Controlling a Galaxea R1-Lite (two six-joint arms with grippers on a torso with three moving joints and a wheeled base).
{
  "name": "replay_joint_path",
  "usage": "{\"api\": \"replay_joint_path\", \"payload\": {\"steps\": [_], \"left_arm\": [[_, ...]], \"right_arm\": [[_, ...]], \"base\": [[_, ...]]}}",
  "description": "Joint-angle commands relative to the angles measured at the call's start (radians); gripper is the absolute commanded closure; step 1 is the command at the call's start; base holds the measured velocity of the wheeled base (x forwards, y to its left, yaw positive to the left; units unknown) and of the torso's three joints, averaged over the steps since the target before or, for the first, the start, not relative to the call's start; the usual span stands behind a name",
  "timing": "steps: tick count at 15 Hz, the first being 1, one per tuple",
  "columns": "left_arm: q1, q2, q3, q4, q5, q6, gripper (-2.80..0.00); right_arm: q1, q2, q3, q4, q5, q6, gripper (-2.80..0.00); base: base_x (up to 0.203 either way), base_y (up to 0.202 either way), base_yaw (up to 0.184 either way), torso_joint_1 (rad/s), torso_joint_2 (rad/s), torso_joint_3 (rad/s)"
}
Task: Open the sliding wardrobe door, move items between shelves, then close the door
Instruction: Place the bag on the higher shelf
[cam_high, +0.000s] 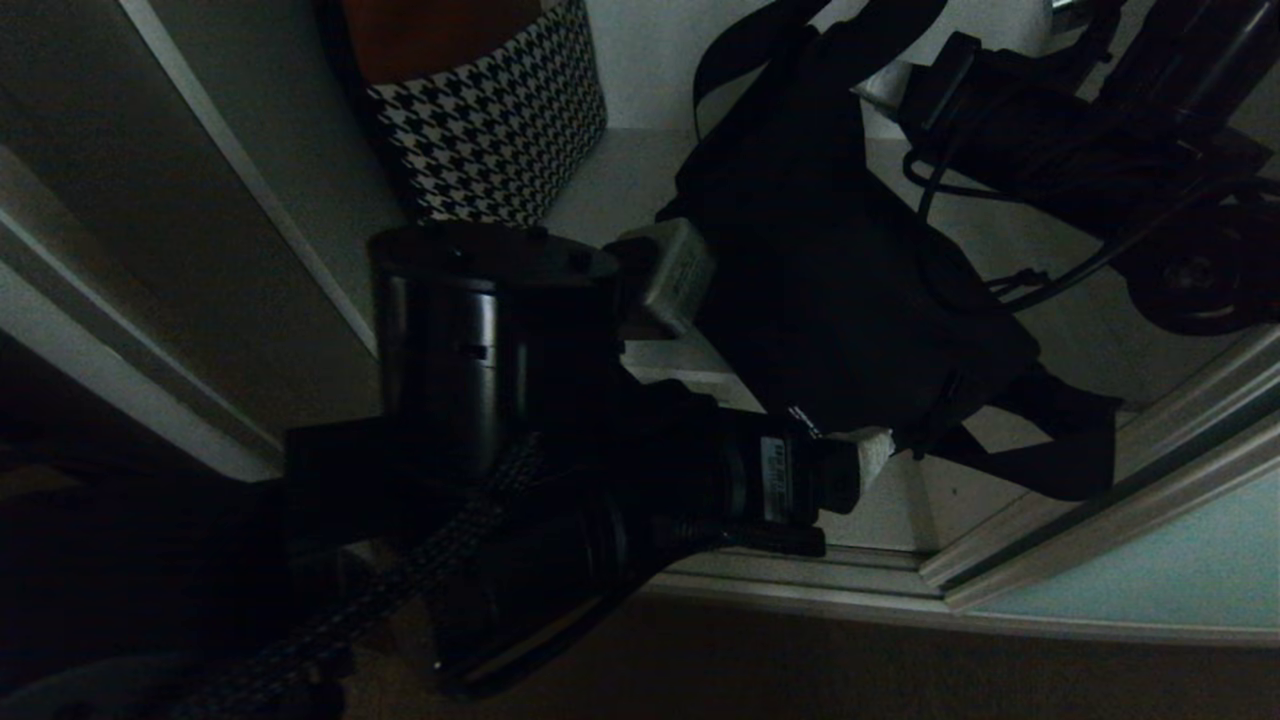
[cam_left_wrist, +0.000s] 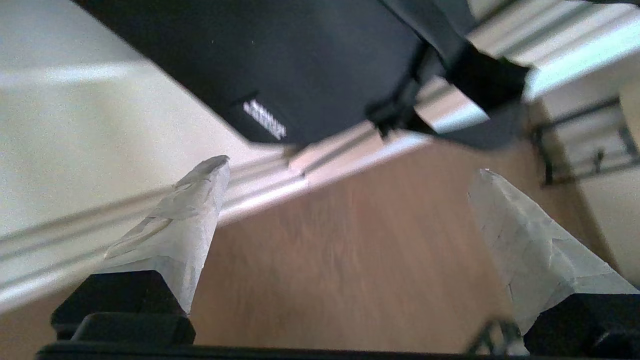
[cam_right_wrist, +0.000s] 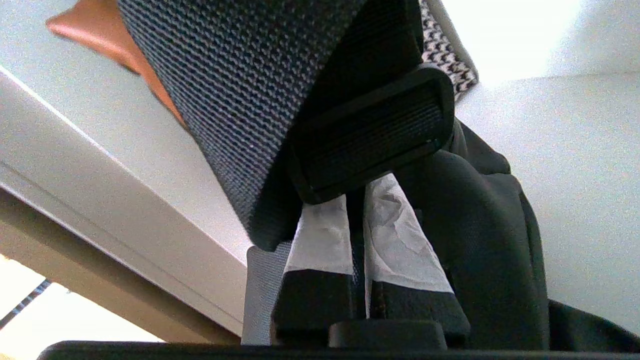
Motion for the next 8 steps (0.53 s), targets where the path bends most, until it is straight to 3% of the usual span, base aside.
{"api": "replay_joint_path", "payload": {"steps": [1, 6, 8], "left_arm": [[0.013, 0.099, -0.004, -0.081, 0.003, -0.004, -2.80], [0.059, 0.174, -0.024, -0.146, 0.007, 0.006, -2.80], [0.085, 0.221, -0.038, -0.214, 0.013, 0.026, -2.80]], "right_arm": [[0.001, -0.007, -0.039, 0.014, 0.002, 0.003, 0.00], [-0.008, 0.086, -0.222, 0.026, -0.006, 0.007, 0.00], [-0.007, 0.101, -0.221, 0.032, -0.007, 0.007, 0.00]], "base": [[0.000, 0.000, 0.000, 0.000, 0.00, 0.000], [0.000, 0.000, 0.000, 0.000, 0.00, 0.000], [0.000, 0.000, 0.000, 0.000, 0.00, 0.000]]}}
